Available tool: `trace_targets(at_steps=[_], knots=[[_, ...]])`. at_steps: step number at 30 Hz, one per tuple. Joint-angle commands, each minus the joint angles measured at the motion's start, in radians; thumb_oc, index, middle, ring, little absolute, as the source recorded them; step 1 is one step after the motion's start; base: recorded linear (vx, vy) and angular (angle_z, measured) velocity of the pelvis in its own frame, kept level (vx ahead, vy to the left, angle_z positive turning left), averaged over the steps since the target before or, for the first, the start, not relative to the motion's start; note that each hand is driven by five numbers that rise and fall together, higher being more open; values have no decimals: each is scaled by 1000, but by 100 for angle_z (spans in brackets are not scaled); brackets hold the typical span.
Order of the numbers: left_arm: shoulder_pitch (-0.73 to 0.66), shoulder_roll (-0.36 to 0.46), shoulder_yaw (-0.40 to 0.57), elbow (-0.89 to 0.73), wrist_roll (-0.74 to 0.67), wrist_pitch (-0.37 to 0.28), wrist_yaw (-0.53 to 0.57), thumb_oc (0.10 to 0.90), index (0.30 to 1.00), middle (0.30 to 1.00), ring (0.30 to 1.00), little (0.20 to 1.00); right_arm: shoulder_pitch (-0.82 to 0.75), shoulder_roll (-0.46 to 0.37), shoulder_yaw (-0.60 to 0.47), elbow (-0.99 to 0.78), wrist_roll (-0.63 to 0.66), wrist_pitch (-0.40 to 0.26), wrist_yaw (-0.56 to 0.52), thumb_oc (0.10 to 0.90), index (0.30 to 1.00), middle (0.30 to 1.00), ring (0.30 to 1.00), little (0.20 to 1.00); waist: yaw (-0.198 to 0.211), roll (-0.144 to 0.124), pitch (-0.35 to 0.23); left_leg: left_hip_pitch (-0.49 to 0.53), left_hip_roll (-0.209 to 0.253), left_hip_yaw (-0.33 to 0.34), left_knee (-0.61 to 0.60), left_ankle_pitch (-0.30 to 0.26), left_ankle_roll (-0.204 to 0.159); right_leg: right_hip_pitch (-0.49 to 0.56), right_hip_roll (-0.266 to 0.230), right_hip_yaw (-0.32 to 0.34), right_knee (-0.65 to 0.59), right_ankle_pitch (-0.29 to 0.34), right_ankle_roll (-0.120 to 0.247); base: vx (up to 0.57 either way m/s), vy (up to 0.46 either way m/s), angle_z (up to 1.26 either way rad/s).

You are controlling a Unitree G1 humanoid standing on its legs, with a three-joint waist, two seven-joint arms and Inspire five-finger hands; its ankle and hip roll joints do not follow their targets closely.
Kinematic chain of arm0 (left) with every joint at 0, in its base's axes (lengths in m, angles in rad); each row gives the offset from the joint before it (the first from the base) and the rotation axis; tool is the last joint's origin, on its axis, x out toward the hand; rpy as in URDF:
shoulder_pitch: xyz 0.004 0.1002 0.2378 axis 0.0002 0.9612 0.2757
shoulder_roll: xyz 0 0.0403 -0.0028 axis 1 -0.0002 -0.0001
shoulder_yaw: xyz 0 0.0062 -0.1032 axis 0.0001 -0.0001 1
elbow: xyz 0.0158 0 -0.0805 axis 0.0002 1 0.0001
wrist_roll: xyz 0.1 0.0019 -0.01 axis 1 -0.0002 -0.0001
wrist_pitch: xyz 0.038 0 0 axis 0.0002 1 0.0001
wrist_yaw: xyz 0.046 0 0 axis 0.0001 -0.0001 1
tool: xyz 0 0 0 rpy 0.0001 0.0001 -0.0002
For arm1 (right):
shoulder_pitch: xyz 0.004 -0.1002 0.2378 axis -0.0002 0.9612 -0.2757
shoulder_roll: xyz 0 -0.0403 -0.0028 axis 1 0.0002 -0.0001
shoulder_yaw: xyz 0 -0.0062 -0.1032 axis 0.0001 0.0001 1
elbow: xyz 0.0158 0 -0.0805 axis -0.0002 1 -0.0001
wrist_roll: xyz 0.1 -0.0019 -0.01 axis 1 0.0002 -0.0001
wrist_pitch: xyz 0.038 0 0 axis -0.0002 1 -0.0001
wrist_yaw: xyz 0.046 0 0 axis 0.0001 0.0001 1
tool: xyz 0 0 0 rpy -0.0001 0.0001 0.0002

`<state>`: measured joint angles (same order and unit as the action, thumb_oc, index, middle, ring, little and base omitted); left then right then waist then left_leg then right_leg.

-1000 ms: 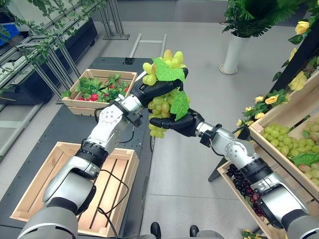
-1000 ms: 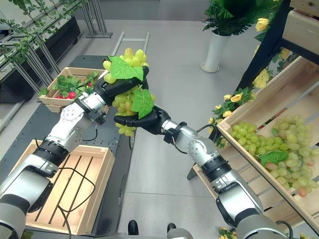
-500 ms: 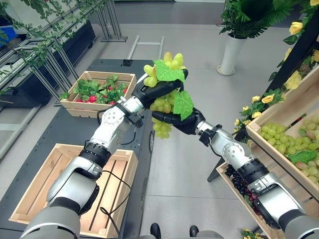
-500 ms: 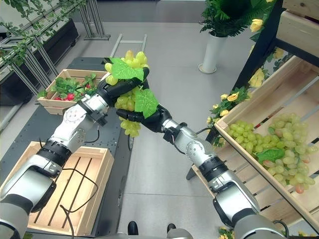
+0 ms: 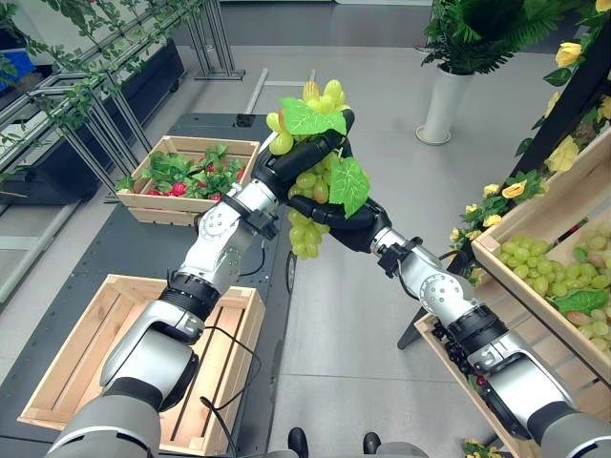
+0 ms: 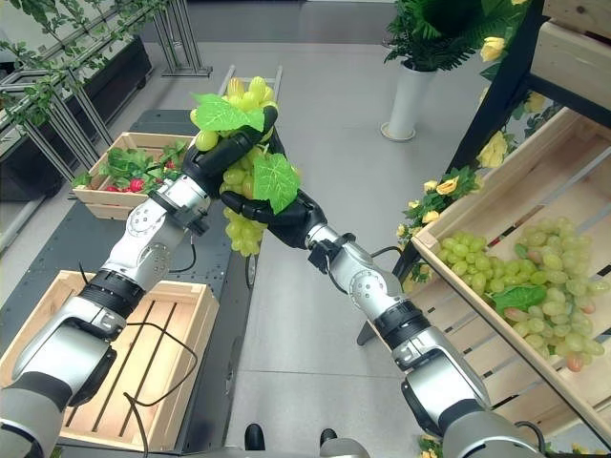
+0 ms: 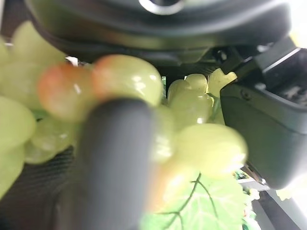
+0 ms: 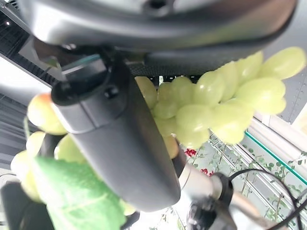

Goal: Pick up the fruits from the basket on one side to the basket on the other side

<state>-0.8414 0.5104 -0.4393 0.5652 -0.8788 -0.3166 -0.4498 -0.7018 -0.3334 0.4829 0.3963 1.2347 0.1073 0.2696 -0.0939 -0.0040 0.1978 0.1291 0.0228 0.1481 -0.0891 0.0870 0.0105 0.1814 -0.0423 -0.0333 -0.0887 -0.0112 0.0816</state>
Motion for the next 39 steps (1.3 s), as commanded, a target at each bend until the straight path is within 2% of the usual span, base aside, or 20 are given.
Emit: trace_targets(at_steps=[1,7,9,10,11,13,20,25,28,29,32,35,39], knots=[[-90,-88,16,109,-56,-75,7,400,300,300,300,300,-152,135,-114,-14,124,-168,50,400,300,300,300,300,19,15,-171,41,-50,-26,2,-183,4,-49,53,-34,1,-19,-37,0,0,0],[-89,-86,39,130,-60,-84,47,400,300,300,300,300,-153,125,-123,1,104,-173,55,400,300,300,300,300,18,12,-173,40,-49,-27,2,-182,3,-51,55,-32,1,-18,-37,0,0,0],[-84,-85,47,132,-54,-86,71,580,571,571,571,571,-151,124,-124,4,95,-176,51,400,300,300,300,300,18,11,-173,40,-49,-27,2,-182,3,-51,56,-31,1,-18,-38,0,0,0],[-75,-82,57,134,-34,-94,95,800,900,900,900,900,-148,121,-126,0,93,-173,46,400,300,300,300,300,18,11,-173,39,-49,-26,2,-181,3,-51,57,-30,1,-19,-38,0,0,0],[-74,-81,59,134,-29,-98,102,800,900,900,900,900,-147,121,-127,-1,92,-173,44,400,300,300,300,300,18,11,-172,39,-49,-26,2,-181,3,-51,57,-30,1,-19,-38,0,0,0],[-64,-69,77,143,-9,-149,152,800,900,900,900,900,-143,110,-134,-4,81,-171,35,400,300,300,300,300,17,10,-172,39,-48,-25,2,-181,3,-52,58,-28,1,-20,-38,0,0,0],[-8,-48,134,141,26,-176,187,800,900,900,900,900,-97,87,-158,-12,23,-185,24,400,300,300,300,300,15,8,-169,41,-46,-23,2,-184,2,-52,59,-22,1,-19,-39,0,0,-1],[53,-19,153,135,120,-163,218,800,900,900,900,900,-51,64,-197,-53,0,-203,18,400,300,300,300,300,13,6,-165,40,-45,-17,2,-187,5,-55,60,-18,1,-17,-37,-4,3,-10],[78,-13,166,139,129,-159,216,800,900,900,900,900,-37,53,-215,-54,-29,-202,26,400,300,300,300,300,11,6,-165,42,-45,-16,2,-187,5,-55,62,-16,1,-16,-36,17,13,0],[125,-4,191,140,136,-154,213,800,900,900,900,900,-17,20,-230,-63,-91,-195,8,400,300,300,300,300,6,6,-165,43,-44,-13,2,-188,4,-56,64,-8,1,-14,-35,62,43,0],[181,4,218,130,164,-160,234,800,900,900,900,900,10,-30,-254,-70,-141,-199,-11,400,300,300,300,300,4,4,-166,44,-44,-9,2,-188,4,-58,65,0,1,-11,-33,60,33,-1],[249,-4,251,110,175,-161,261,800,900,900,900,900,50,-65,-293,-96,-129,-205,-22,400,300,300,300,300,3,-1,-165,44,-45,-7,2,-188,5,-61,66,6,1,-8,-31,25,14,0],[326,-50,265,88,217,-186,296,800,900,900,900,900,93,-87,-328,-130,-187,-209,-56,400,300,300,300,300,3,-9,-159,46,-47,-9,2,-190,10,-62,67,11,1,-5,-30,7,9,0]])
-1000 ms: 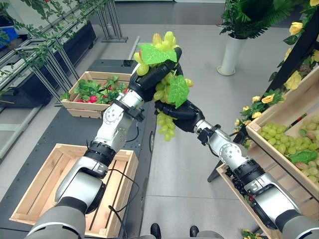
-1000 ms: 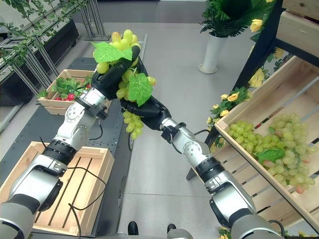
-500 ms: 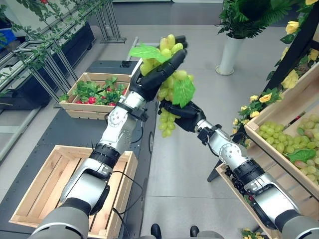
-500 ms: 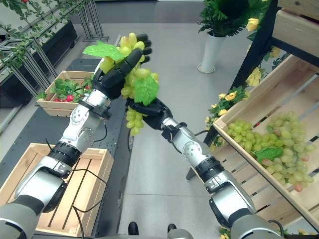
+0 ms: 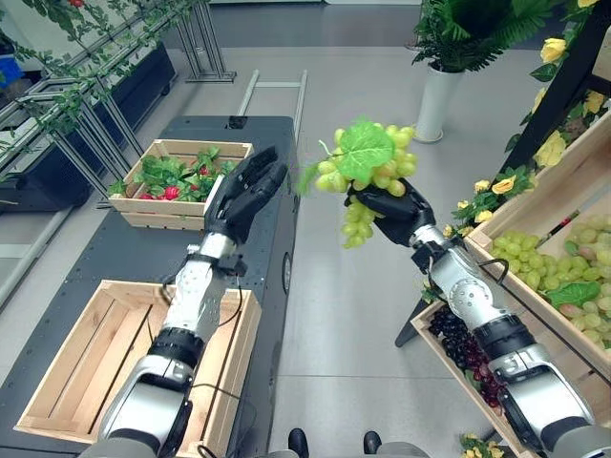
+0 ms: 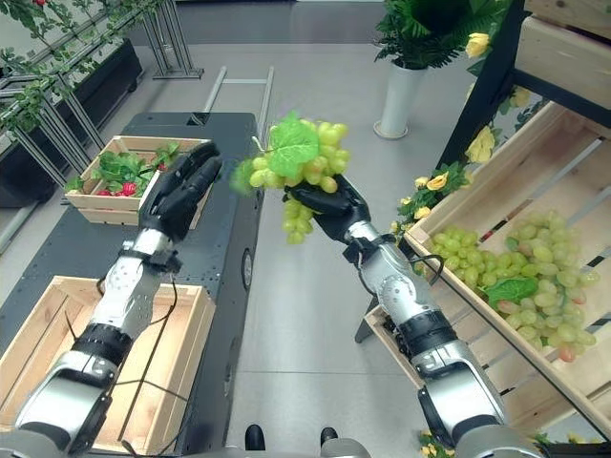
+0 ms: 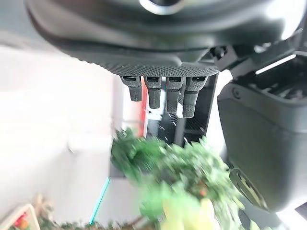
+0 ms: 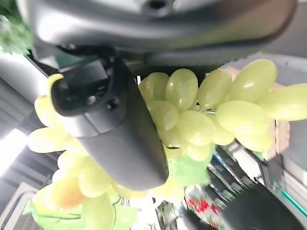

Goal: Pick up the fruits from the basket on one side to the basket on the other side

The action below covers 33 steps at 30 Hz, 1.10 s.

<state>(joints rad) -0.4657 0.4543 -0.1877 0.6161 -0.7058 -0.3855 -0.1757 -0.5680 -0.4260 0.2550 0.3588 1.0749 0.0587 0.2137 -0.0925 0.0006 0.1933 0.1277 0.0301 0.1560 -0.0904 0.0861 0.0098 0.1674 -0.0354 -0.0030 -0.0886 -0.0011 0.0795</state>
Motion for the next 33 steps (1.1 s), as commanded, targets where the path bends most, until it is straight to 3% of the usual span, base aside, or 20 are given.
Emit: trace_targets(at_steps=[1,8,16,23,24,31,33], knots=[[-41,-1,13,34,50,-115,27,800,900,900,900,900,-37,-3,-104,-97,-53,-156,-9,400,300,300,300,300,1,-15,-153,49,-55,-18,3,-189,11,-47,60,-18,1,-14,-28,28,38,-2],[25,-63,-33,16,103,-92,59,800,900,900,900,900,11,-64,-100,-137,-232,-100,-17,400,300,300,300,300,-12,-29,-149,53,-57,-9,3,-192,15,-51,59,-2,1,-2,-23,16,30,0],[151,-159,-76,73,106,-67,65,800,900,900,900,900,139,-114,-114,-316,-229,28,103,400,300,300,300,300,-46,-51,-135,47,-59,26,3,-196,25,-75,66,48,1,19,-16,11,48,-9],[197,-183,-82,116,81,-57,71,800,900,900,900,900,280,-164,-152,-483,-200,111,172,400,300,300,300,300,-87,-74,-114,45,-58,71,3,-199,35,-96,70,96,1,42,-3,6,66,-24],[214,-181,-72,122,59,-53,77,800,900,900,900,900,353,-177,-197,-537,-170,127,196,400,300,300,300,300,-110,-78,-107,48,-56,94,3,-199,38,-105,75,116,5,48,2,22,75,-24],[243,-158,-66,128,72,-72,85,800,900,900,900,900,547,-209,-323,-668,-148,72,240,400,300,300,300,300,-179,-90,-77,40,-45,166,19,-207,46,-148,90,163,28,65,19,-20,61,-39],[247,-153,-65,123,59,-77,75,800,900,900,900,900,583,-221,-352,-677,-158,54,244,400,300,300,300,300,-200,-82,-72,49,-45,168,21,-229,50,-141,90,162,24,54,28,28,95,-36]])
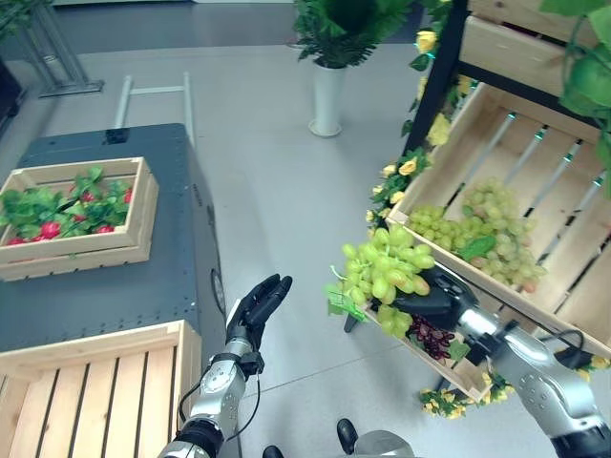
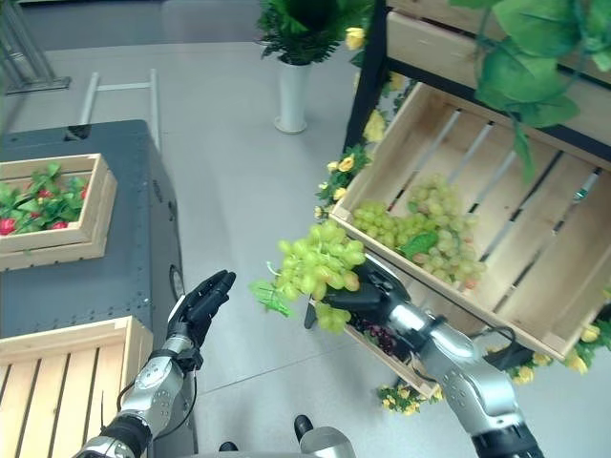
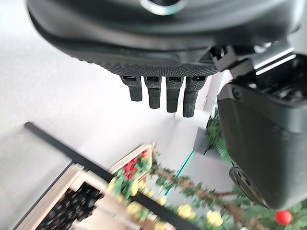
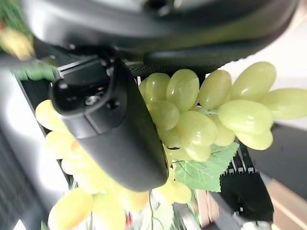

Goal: Pick up the fruits from the basket on one side to the basket on the other side

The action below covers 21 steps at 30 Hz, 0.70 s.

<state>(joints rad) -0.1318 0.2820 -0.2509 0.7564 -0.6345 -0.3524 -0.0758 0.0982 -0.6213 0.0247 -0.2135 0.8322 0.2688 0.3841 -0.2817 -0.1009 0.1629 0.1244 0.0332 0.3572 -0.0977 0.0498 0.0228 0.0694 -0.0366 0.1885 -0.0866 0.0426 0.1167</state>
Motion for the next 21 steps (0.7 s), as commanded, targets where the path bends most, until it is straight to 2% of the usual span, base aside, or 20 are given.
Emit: trace_targets(at_steps=[1,3,9,13,17,21], knots=[[-87,23,0,-17,-17,-111,-28,800,900,900,900,900,-71,-31,-134,-108,80,-162,77,400,300,300,300,300,-17,20,-42,53,-47,-27,29,-194,38,-45,93,-27,23,10,-9,-14,43,-16],[-86,30,5,-20,-24,-113,-34,800,900,900,900,900,-41,-49,-171,-115,61,-188,73,400,300,300,300,300,-35,20,-44,52,-46,-11,31,-197,39,-53,97,-19,24,12,-6,-8,34,-15],[-85,43,15,-8,-33,-99,-50,800,900,900,900,900,16,-70,-270,-131,94,-197,86,400,300,300,300,300,-67,17,-52,52,-45,10,30,-204,41,-64,106,0,26,14,0,-6,-6,-18],[-82,54,8,7,-24,-81,-83,800,900,900,900,900,50,-81,-361,-162,171,-208,120,400,300,300,300,300,-88,14,-55,46,-45,17,22,-204,44,-74,116,20,27,16,2,-15,-51,-12],[-87,60,-8,18,-41,-66,-93,800,900,900,900,900,14,-125,-416,-159,215,-223,102,400,300,300,300,300,-94,16,-58,45,-43,25,20,-211,44,-72,122,27,16,17,3,-7,-25,-7],[-82,66,-22,37,-55,-70,-117,800,900,900,900,900,-25,-187,-449,-144,277,-206,77,400,300,300,300,300,-94,18,-70,47,-42,26,23,-217,41,-68,125,29,14,14,1,0,0,0]])
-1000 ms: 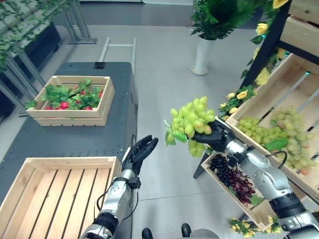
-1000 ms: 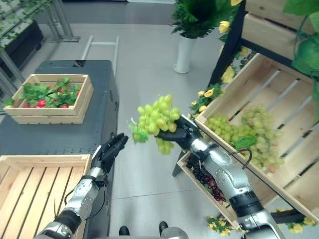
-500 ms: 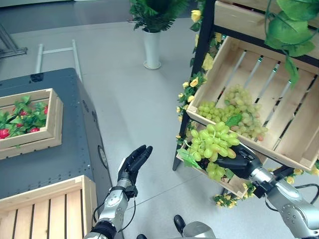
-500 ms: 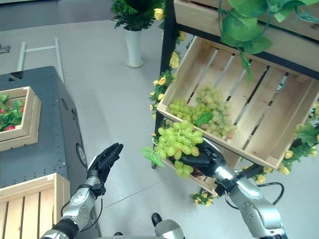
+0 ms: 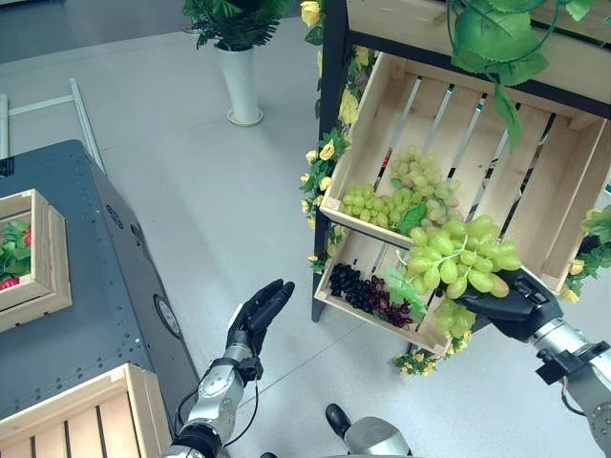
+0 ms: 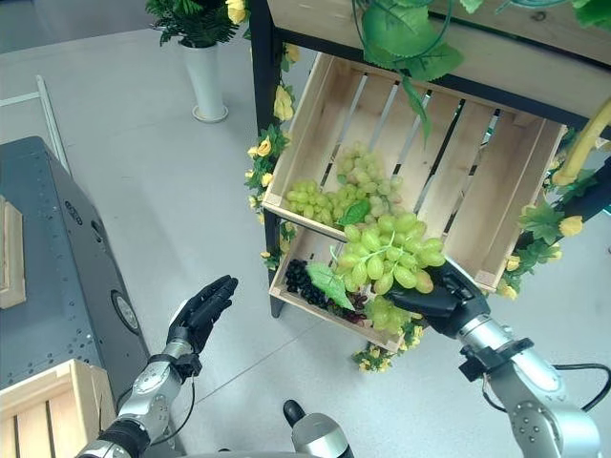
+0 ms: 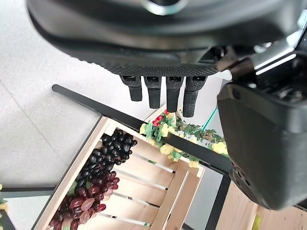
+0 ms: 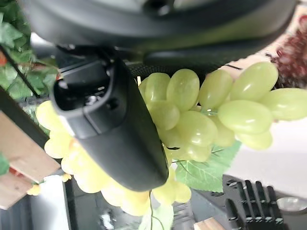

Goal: Pick up the fruits from the basket on one side to the basket on the other side

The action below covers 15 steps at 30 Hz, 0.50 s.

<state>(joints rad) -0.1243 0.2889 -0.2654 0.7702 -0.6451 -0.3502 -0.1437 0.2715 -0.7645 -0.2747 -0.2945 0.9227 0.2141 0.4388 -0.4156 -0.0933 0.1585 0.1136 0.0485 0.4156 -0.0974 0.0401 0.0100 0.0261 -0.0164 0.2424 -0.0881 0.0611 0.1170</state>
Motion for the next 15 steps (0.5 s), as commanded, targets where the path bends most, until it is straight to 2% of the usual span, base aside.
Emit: trace_targets(at_steps=[1,9,11,15], knots=[[-83,59,-14,32,-51,-73,-66,800,900,900,900,900,-218,-66,-164,-43,186,-154,3,400,300,300,300,300,42,11,-72,60,-57,-33,23,-210,53,-23,107,-24,14,-7,1,0,0,0],[-66,61,-27,61,-53,-82,-87,800,900,900,900,900,-281,-160,-219,72,137,-195,-111,400,300,300,300,300,49,6,-102,67,-56,-37,18,-216,51,-12,114,-19,6,-8,3,37,1,1],[-64,57,-28,71,-48,-85,-85,800,900,900,900,900,-291,-183,-243,140,84,-210,-143,400,300,300,300,300,52,2,-114,69,-55,-41,15,-220,53,-9,117,-16,4,-11,4,42,7,0],[-55,61,-31,81,-41,-93,-82,800,900,900,900,900,-307,-220,-252,213,87,-227,-174,400,300,300,300,300,59,-3,-123,66,-54,-46,18,-222,55,-9,118,-15,4,-11,5,8,2,0]])
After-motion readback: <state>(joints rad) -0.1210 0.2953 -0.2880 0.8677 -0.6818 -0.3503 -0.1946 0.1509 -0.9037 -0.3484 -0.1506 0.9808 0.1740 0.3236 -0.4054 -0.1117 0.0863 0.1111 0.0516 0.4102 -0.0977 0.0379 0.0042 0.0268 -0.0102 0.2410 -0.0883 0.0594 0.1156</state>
